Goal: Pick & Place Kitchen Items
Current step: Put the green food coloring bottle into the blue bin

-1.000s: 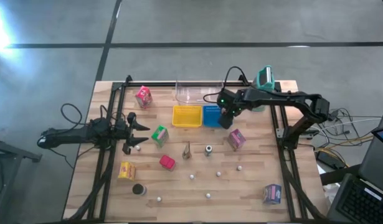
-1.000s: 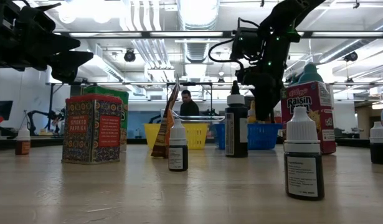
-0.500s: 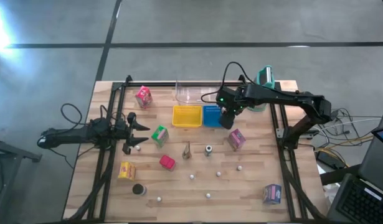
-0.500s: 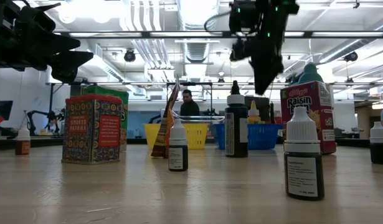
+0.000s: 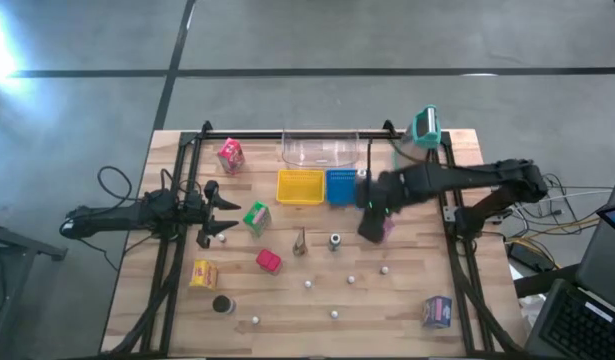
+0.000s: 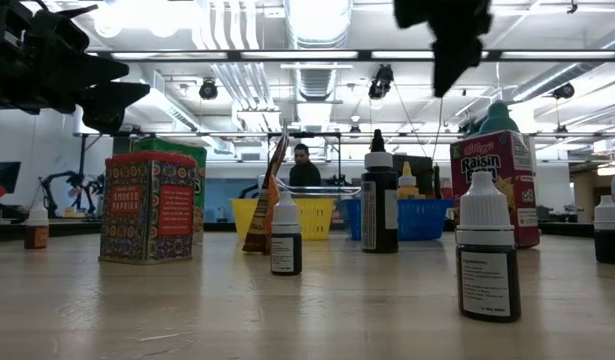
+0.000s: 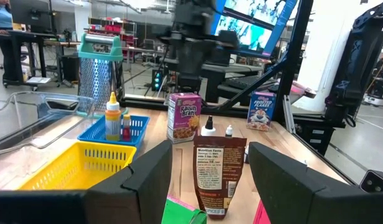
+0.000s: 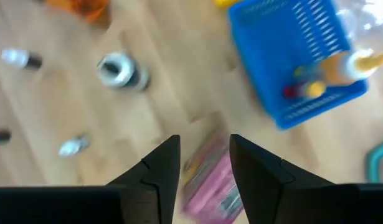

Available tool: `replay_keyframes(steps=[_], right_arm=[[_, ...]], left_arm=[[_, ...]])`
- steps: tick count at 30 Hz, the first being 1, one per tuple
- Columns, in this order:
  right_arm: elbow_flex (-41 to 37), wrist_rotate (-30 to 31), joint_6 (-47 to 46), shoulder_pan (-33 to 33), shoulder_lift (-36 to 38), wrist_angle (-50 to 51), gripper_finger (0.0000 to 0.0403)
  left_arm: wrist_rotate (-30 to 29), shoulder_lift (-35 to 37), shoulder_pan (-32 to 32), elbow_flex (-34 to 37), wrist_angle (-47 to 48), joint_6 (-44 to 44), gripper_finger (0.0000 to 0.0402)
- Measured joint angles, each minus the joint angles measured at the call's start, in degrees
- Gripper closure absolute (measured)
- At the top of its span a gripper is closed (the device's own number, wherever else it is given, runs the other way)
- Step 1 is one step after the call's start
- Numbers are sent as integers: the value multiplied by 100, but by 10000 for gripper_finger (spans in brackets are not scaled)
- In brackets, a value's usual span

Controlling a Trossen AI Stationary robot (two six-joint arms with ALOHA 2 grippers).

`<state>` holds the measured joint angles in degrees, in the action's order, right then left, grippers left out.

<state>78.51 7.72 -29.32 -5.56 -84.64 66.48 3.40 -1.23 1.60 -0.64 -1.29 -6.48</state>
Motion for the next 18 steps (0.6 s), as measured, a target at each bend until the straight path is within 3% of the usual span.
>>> replay_keyframes(steps=[10,18], right_arm=[[-30,146,-1762,-1987,4,77,299],[-117,292,-3090,-2971,-218,70,317]], left_arm=[[0,0,-1,0,-3,0,183],[0,1,-1,0,-10,0,183]])
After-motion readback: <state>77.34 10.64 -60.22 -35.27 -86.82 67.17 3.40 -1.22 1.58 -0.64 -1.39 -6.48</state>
